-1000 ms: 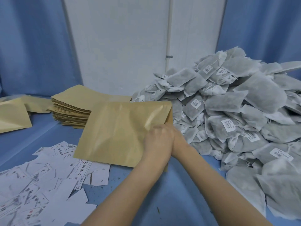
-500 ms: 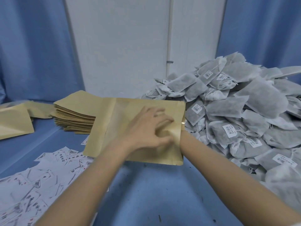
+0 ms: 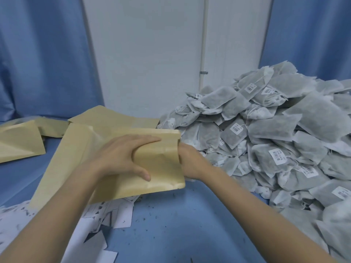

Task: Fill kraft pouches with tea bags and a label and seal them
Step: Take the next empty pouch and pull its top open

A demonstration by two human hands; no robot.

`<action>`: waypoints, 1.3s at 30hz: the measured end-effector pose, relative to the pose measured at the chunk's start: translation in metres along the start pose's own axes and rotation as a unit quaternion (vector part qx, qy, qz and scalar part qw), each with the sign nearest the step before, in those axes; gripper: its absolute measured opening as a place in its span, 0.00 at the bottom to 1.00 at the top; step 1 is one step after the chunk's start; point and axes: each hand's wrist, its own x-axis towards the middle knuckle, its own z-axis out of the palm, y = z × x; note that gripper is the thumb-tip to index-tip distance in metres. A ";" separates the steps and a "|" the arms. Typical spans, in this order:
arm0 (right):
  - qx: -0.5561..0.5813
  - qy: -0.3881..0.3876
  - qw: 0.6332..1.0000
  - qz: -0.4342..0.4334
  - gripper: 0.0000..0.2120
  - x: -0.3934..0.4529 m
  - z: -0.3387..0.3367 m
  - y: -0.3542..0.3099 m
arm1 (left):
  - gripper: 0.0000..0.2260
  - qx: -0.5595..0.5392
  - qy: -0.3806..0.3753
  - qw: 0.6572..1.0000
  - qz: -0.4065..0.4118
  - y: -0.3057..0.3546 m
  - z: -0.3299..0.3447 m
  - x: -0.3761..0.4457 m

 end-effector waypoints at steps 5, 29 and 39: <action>0.061 0.173 0.971 0.151 0.11 -0.013 0.004 0.024 | 0.43 -0.047 0.007 0.998 -0.052 -0.037 0.013 -0.014; 0.357 0.393 0.793 0.299 0.08 -0.033 0.010 0.051 | 0.47 -0.070 0.038 0.990 -0.115 -0.046 0.051 -0.009; 0.346 -0.040 0.921 0.174 0.04 -0.017 0.027 -0.008 | 0.43 -0.191 0.049 0.978 -0.059 -0.032 0.055 -0.003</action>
